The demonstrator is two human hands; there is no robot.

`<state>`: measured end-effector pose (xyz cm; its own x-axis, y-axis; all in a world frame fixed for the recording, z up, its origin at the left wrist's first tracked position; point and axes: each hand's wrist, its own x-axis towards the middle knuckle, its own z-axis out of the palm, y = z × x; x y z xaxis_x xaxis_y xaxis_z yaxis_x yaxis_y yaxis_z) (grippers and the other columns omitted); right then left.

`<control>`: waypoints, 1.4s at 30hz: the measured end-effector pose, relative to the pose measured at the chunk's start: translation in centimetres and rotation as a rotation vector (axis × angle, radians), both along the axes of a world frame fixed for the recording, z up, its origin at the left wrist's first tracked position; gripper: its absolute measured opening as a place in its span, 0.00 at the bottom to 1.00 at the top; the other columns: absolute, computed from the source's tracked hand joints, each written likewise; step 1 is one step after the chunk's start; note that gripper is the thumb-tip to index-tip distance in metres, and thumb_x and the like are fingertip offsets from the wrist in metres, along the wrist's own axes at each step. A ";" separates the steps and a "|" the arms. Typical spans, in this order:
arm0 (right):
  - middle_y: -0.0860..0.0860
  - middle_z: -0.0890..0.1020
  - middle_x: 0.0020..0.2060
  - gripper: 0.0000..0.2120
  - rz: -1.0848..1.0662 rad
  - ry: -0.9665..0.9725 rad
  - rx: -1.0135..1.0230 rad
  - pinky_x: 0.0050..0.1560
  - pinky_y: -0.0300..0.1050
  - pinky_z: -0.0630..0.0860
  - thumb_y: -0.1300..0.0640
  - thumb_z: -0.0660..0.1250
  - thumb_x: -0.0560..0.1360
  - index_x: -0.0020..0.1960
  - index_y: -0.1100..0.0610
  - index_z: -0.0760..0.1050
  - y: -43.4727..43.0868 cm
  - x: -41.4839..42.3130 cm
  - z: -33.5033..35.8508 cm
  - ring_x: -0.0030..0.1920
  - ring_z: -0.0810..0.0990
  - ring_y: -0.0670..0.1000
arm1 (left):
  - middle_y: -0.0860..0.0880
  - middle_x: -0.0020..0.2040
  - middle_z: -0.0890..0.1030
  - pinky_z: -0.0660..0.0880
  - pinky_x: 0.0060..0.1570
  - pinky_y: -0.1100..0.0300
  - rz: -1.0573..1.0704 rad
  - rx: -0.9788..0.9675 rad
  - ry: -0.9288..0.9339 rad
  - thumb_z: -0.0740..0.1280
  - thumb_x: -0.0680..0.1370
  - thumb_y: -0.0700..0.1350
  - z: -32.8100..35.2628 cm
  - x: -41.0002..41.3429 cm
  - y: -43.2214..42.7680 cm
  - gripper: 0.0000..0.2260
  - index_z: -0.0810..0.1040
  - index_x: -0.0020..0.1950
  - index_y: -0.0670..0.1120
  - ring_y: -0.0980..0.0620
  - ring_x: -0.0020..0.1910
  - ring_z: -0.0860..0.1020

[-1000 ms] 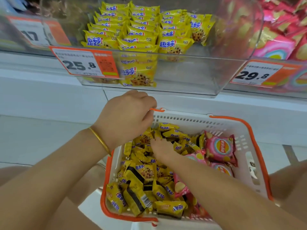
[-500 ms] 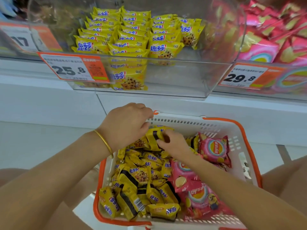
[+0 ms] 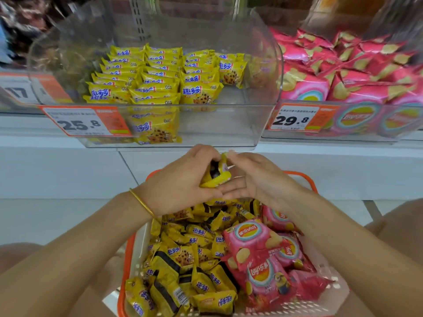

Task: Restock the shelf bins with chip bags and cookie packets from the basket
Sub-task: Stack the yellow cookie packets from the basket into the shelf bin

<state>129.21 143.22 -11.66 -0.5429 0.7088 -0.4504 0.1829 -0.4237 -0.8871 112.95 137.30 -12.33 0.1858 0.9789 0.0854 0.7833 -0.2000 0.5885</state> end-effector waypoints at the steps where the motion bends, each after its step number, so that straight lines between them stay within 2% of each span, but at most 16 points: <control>1: 0.59 0.80 0.38 0.15 0.018 -0.054 0.065 0.41 0.47 0.81 0.48 0.59 0.79 0.51 0.61 0.72 0.2 0.3 0.7 0.37 0.84 0.56 | 0.53 0.54 0.74 0.72 0.49 0.67 0.038 -0.075 -0.112 0.71 0.72 0.48 0.7 -0.2 0.2 0.18 0.71 0.59 0.49 0.60 0.51 0.75; 4: 0.57 0.81 0.41 0.15 0.096 -0.385 0.544 0.42 0.48 0.78 0.49 0.57 0.80 0.51 0.60 0.75 1.0 1.4 2.2 0.38 0.82 0.52 | 0.48 0.49 0.81 0.74 0.42 0.71 0.093 -0.267 -0.506 0.67 0.76 0.40 2.4 -1.2 0.3 0.07 0.75 0.53 0.45 0.63 0.44 0.80; 7: 0.48 0.81 0.44 0.11 0.139 -0.438 0.963 0.48 0.38 0.74 0.53 0.61 0.79 0.53 0.58 0.79 1.2 1.6 4.4 0.44 0.79 0.44 | 0.46 0.54 0.83 0.79 0.50 0.61 0.059 -0.404 -0.826 0.65 0.74 0.39 3.4 -1.6 -0.2 0.11 0.77 0.56 0.44 0.53 0.52 0.82; 9: 0.43 0.81 0.47 0.10 0.221 -0.319 0.935 0.49 0.32 0.73 0.54 0.65 0.77 0.55 0.54 0.79 1.2 1.2 5.9 0.46 0.79 0.40 | 0.46 0.55 0.83 0.79 0.51 0.57 0.039 -0.390 -0.885 0.65 0.71 0.42 3.8 -1.5 -0.4 0.15 0.76 0.56 0.44 0.50 0.53 0.81; 14: 0.58 0.81 0.48 0.17 0.367 -0.249 0.803 0.50 0.54 0.80 0.59 0.74 0.69 0.56 0.55 0.78 1.8 -0.8 7.9 0.46 0.82 0.56 | 0.41 0.50 0.82 0.81 0.43 0.55 0.114 -0.257 -0.958 0.66 0.70 0.42 5.3 -2.1 -0.1 0.17 0.74 0.57 0.39 0.46 0.46 0.82; 19: 0.55 0.79 0.39 0.07 0.242 -0.068 0.702 0.34 0.38 0.79 0.64 0.70 0.71 0.47 0.56 0.76 3.0 -2.1 10.1 0.34 0.79 0.44 | 0.44 0.40 0.83 0.81 0.34 0.59 0.188 -0.109 -1.030 0.67 0.66 0.44 8.5 -2.5 1.2 0.14 0.74 0.50 0.42 0.50 0.32 0.82; 21: 0.58 0.79 0.42 0.08 0.128 0.011 0.576 0.35 0.41 0.81 0.64 0.70 0.72 0.50 0.60 0.74 3.4 -2.7 10.2 0.36 0.81 0.46 | 0.46 0.39 0.83 0.80 0.34 0.61 0.224 -0.025 -0.978 0.69 0.64 0.45 9.5 -2.8 2.2 0.16 0.74 0.51 0.44 0.52 0.34 0.81; 23: 0.59 0.79 0.52 0.20 0.068 -0.012 0.553 0.45 0.51 0.82 0.63 0.72 0.70 0.60 0.60 0.71 4.0 -3.5 9.9 0.45 0.82 0.51 | 0.43 0.43 0.81 0.77 0.35 0.61 0.281 0.039 -0.815 0.71 0.67 0.46 9.9 -3.3 3.3 0.20 0.73 0.57 0.45 0.53 0.36 0.79; 24: 0.57 0.77 0.57 0.29 0.056 -0.073 0.641 0.50 0.52 0.81 0.62 0.74 0.69 0.66 0.57 0.67 4.3 -3.8 9.9 0.51 0.81 0.52 | 0.44 0.44 0.80 0.76 0.36 0.61 0.311 0.068 -0.737 0.72 0.70 0.46 10.0 -3.5 3.8 0.20 0.72 0.59 0.45 0.54 0.36 0.78; 26: 0.52 0.72 0.63 0.38 0.114 -0.243 0.969 0.59 0.39 0.74 0.59 0.76 0.67 0.71 0.53 0.63 4.9 -4.6 10.6 0.59 0.75 0.48 | 0.44 0.46 0.80 0.74 0.38 0.59 0.330 0.139 -0.649 0.72 0.72 0.44 10.1 -3.9 4.7 0.19 0.71 0.60 0.48 0.52 0.37 0.78; 29: 0.49 0.73 0.61 0.30 0.234 -0.425 1.230 0.50 0.20 0.61 0.55 0.76 0.66 0.66 0.54 0.71 5.8 -5.8 13.1 0.55 0.69 0.39 | 0.46 0.44 0.82 0.76 0.42 0.56 0.327 0.246 -0.619 0.73 0.72 0.42 10.6 -4.2 5.6 0.20 0.69 0.60 0.49 0.47 0.41 0.81; 32: 0.49 0.78 0.52 0.25 0.341 -0.388 1.140 0.47 0.31 0.71 0.60 0.77 0.65 0.60 0.56 0.75 7.3 -7.1 14.9 0.47 0.75 0.43 | 0.53 0.41 0.81 0.74 0.36 0.67 0.379 0.322 -0.620 0.72 0.73 0.43 10.6 -4.6 6.6 0.19 0.67 0.59 0.49 0.56 0.39 0.79; 35: 0.47 0.77 0.52 0.24 0.348 -0.730 1.294 0.52 0.43 0.74 0.58 0.77 0.65 0.60 0.51 0.75 10.4 -8.2 14.9 0.53 0.77 0.50 | 0.52 0.51 0.76 0.71 0.35 0.72 0.459 0.329 -0.350 0.68 0.76 0.48 9.9 -4.8 7.2 0.12 0.68 0.56 0.49 0.57 0.44 0.77; 37: 0.49 0.77 0.55 0.19 0.235 -1.036 1.408 0.56 0.50 0.70 0.59 0.73 0.68 0.57 0.50 0.74 12.1 -8.7 14.5 0.59 0.74 0.56 | 0.52 0.50 0.77 0.71 0.43 0.66 0.392 0.313 -0.142 0.64 0.78 0.51 9.1 -4.4 7.0 0.09 0.74 0.52 0.47 0.54 0.48 0.76; 39: 0.53 0.78 0.56 0.17 0.154 -1.190 1.434 0.49 0.49 0.68 0.61 0.68 0.70 0.57 0.53 0.71 13.3 -9.1 13.7 0.59 0.75 0.58 | 0.50 0.44 0.77 0.71 0.48 0.55 0.244 0.292 0.000 0.60 0.79 0.53 8.6 -3.6 6.6 0.12 0.76 0.46 0.47 0.50 0.47 0.75; 42: 0.57 0.77 0.59 0.20 0.189 -1.309 1.397 0.43 0.48 0.67 0.63 0.67 0.71 0.62 0.58 0.69 14.5 -10.1 12.8 0.58 0.77 0.60 | 0.50 0.35 0.71 0.69 0.42 0.52 0.114 0.234 0.181 0.54 0.79 0.57 7.9 -2.5 6.0 0.18 0.70 0.37 0.46 0.47 0.40 0.71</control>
<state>119.15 157.72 1.10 -0.4899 0.8549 0.1704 0.8686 0.4621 0.1788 110.46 143.26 -4.42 0.1090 0.9520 0.2859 0.8961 -0.2186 0.3862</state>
